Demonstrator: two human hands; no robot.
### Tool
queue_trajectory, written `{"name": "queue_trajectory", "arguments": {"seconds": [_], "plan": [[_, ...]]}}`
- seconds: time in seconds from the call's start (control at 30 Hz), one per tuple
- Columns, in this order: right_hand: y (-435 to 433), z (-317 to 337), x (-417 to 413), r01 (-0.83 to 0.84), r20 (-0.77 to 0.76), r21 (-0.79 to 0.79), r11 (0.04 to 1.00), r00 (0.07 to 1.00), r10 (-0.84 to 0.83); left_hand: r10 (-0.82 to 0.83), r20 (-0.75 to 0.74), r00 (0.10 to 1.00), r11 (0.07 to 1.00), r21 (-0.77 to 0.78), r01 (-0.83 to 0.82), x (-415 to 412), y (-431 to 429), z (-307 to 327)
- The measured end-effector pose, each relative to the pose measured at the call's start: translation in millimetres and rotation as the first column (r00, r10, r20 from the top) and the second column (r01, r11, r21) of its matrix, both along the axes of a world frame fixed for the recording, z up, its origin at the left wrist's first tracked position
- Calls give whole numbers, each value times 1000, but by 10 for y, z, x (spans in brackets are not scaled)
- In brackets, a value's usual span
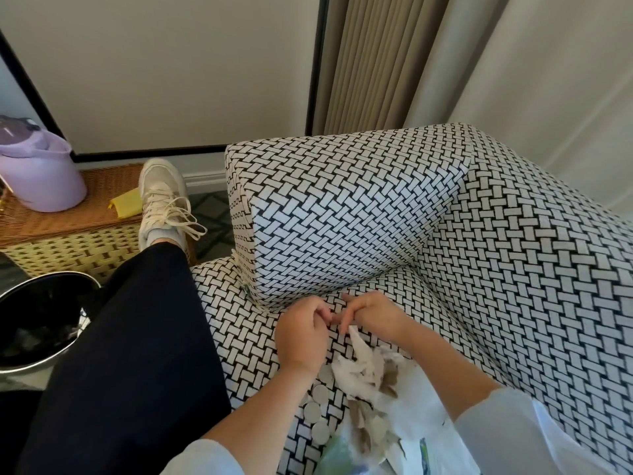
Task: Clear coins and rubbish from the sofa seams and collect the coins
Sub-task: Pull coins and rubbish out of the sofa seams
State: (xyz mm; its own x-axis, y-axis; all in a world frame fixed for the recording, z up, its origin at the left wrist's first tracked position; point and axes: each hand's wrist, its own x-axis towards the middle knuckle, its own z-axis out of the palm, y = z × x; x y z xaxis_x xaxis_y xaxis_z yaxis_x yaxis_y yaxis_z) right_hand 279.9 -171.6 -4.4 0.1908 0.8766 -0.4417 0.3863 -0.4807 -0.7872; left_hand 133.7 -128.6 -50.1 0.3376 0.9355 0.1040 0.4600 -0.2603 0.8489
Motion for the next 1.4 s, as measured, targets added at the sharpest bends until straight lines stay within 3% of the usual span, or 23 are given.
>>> {"name": "queue_trajectory", "arguments": {"seconds": [0.1,0.23,0.33,0.47,0.6,0.87,1.17,1.3,1.4], "plan": [[83,192,15,-118,141,-98,988,981,132,24,-10,1000,1000,8,-24,-61,17,25],[266,261,-6,-75,252,-39,996,964,82,25,-116,993,988,155,-6,-259,67,26],[393,87,-86,-191,462,-90,977,861,211,38,-260,965,977,212,18,-377,169,-20],[491,-124,-135,-183,548,-176,967,798,251,54,-391,919,969,243,47,-374,114,-61],[595,-180,-104,-188,551,-254,949,778,302,116,-381,917,975,221,-31,-297,35,-63],[893,-212,-129,-235,506,-445,864,730,459,52,-516,855,981,188,54,-214,71,-112],[1038,-230,-135,-235,512,-411,881,740,436,74,-488,870,990,139,-6,-144,193,-34],[956,-256,-71,-306,476,-412,858,731,489,56,-560,826,985,167,46,-121,193,-62],[924,-337,-36,-308,509,-504,807,648,566,61,-617,785,980,187,71,-102,170,-74]]}}
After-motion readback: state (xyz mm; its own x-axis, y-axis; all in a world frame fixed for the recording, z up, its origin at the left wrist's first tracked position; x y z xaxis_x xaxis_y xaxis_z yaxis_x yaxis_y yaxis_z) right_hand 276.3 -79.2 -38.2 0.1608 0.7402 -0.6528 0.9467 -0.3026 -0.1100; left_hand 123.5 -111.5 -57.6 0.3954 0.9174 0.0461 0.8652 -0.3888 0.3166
